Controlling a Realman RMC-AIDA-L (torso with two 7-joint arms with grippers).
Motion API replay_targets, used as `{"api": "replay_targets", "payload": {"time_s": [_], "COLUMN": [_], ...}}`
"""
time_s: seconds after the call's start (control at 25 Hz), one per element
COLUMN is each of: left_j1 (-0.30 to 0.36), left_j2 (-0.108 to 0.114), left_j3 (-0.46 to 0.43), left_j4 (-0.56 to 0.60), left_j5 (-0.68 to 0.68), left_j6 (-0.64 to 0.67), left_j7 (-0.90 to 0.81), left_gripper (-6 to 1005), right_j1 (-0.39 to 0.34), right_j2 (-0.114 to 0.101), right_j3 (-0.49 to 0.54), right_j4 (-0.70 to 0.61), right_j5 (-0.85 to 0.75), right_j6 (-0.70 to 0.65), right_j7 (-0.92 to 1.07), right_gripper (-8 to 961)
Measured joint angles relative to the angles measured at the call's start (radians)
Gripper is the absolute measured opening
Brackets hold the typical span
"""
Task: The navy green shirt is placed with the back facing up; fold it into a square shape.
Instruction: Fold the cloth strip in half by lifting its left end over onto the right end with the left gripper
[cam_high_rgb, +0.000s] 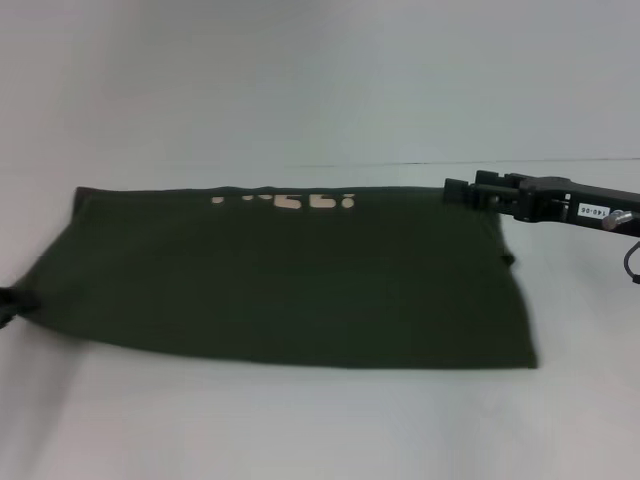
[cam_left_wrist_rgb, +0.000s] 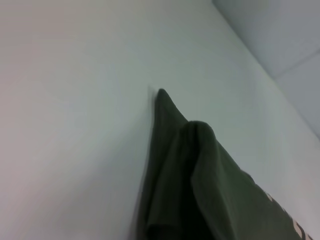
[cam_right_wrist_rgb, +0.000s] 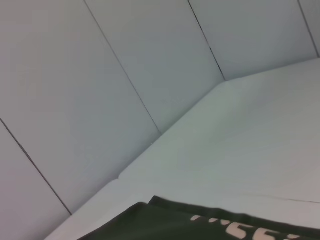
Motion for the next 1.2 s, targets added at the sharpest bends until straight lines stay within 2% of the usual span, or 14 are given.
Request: {"api": "replay_targets", "payload": {"time_s": [0.12,0.44,0.76,1.0,1.08,1.12,1.2], "left_j1": [0.03,0.113,0.198,0.201,0.184,0.156,0.137], "left_j2": [0.0,0.008,0.019,0.038,0.039,0.038,0.032], "left_j3": [-0.054,-0.13,-0.191,-0.223,-0.235,-0.243,-0.242], "left_j4": [0.0,0.018,0.074,0.087,0.094,0.1,0.103], "left_j5": [-0.001,0.009,0.013,0.019,-0.002,-0.045,-0.069], "left_j6": [0.017,0.023,0.025,0.046,0.106,0.206,0.257], "left_j7": [0.039,0.08,0.085,0.085,0.088,0.1,0.106], "left_gripper": [20,20,19,19,19,19,19], "right_j1": [0.0,0.016,0.034,0.033,0.028,0.016,0.007], "right_j2": [0.009,0.034,0.047,0.048,0.048,0.045,0.042], "right_j3": [0.0,-0.007,-0.009,-0.009,-0.005,0.0,0.003], "right_j4": [0.002,0.005,0.005,0.005,0.006,0.006,0.004], "right_j5": [0.018,0.04,0.041,0.041,0.041,0.042,0.044], "right_j6": [0.001,0.022,0.046,0.058,0.057,0.055,0.053], "right_j7": [-0.006,-0.014,-0.014,-0.021,-0.026,-0.028,-0.028], "right_gripper": [898,898,898,898,898,898,898]}}
